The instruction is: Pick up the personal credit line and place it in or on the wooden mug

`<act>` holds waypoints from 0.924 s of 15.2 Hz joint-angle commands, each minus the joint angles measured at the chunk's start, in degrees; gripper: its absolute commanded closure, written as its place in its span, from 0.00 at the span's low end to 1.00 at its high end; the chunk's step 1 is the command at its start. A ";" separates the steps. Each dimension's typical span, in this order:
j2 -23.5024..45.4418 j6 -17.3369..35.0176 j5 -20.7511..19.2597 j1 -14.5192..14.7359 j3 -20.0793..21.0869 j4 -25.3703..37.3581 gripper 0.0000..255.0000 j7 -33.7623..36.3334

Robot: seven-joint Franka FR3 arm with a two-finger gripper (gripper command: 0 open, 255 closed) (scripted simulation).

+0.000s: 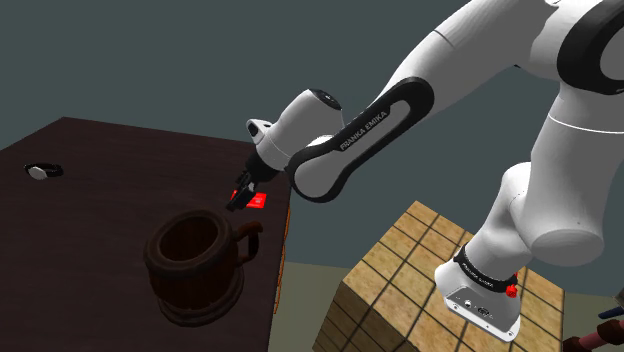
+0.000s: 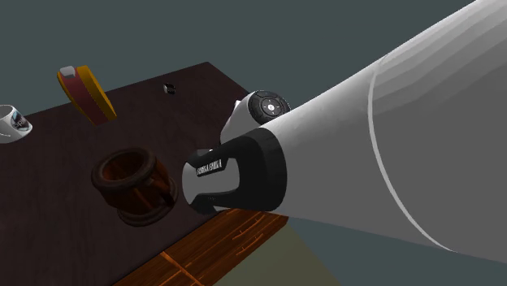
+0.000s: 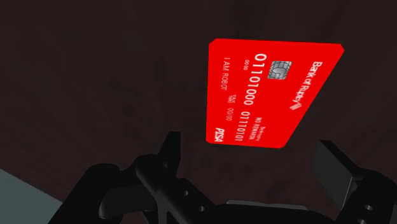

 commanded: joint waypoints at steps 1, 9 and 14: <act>0.05 0.02 -0.02 0.02 -0.02 0.04 0.00 0.01; -0.02 -0.11 0.27 -0.55 0.36 0.05 1.00 -0.48; -0.61 -0.68 -0.22 0.20 -0.27 0.08 1.00 0.30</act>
